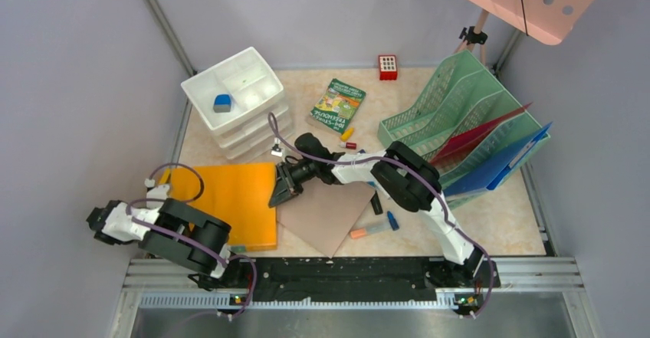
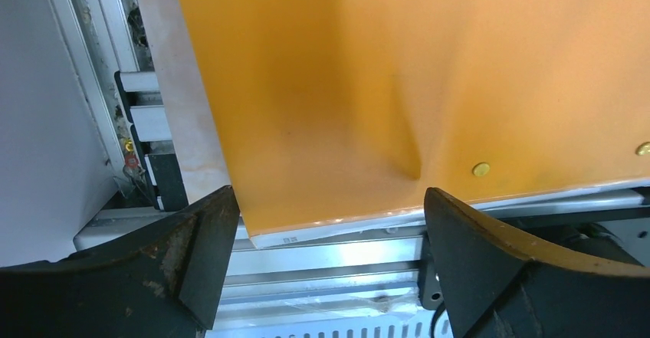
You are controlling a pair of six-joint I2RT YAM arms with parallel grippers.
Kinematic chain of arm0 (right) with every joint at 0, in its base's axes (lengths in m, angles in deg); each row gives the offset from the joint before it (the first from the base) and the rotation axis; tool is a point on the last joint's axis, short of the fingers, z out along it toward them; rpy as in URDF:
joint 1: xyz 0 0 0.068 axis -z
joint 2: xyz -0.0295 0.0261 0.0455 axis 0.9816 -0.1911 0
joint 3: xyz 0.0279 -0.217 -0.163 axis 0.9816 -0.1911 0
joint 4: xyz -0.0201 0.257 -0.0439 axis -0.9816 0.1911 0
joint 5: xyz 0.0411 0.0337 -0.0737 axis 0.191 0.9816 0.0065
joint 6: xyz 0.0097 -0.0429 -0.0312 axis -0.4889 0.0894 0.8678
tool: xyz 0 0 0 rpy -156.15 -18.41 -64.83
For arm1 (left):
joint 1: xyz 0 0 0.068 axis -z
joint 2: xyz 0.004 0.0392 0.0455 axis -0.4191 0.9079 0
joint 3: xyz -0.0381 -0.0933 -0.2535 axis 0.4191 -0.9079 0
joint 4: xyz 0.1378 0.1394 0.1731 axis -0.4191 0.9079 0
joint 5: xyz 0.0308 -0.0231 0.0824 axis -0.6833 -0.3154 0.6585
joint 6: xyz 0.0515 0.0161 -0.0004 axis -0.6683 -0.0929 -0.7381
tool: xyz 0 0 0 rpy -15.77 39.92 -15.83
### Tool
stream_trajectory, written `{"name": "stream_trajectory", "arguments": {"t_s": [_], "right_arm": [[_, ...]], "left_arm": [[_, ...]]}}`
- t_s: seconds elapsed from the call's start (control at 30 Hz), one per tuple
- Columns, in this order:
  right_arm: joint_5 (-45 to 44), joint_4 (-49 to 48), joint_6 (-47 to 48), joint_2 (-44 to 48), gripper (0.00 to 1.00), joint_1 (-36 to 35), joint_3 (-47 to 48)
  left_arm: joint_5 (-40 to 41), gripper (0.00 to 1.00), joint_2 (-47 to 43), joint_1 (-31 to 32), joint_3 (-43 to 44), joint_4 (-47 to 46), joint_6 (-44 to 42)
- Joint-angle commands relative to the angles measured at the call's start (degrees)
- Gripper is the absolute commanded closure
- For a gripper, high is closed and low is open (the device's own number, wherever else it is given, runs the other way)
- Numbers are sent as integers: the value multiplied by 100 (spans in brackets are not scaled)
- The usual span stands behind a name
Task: Organize the desk
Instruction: Move the folder to the center of the board.
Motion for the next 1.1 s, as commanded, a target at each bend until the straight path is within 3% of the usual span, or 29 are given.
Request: {"name": "stream_trajectory", "arguments": {"t_s": [0.0, 0.23, 0.63, 0.87, 0.97, 1.07], "right_arm": [[125, -753, -203, 718, 100, 89, -272], [60, -869, -493, 1397, 100, 198, -455], [-74, -362, -144, 2174, 100, 603, -741], [-258, 46, 373, 2502, 100, 1156, -1211], [-317, 80, 473, 2598, 100, 1366, -1413], [-321, 98, 491, 2681, 100, 1534, -1573]], "left_arm": [[-756, 6, -121, 12, 438, 1191, -173], [-985, 6, -170, 12, 1067, 1739, -290], [-1331, 6, -362, 16, 1566, 2262, -482], [-1984, 5, -821, 79, 1410, 2734, -1208], [-2084, 4, -1207, 389, 1294, 2774, -1391], [-1991, 3, -1698, 1118, 1150, 2445, -901]]}}
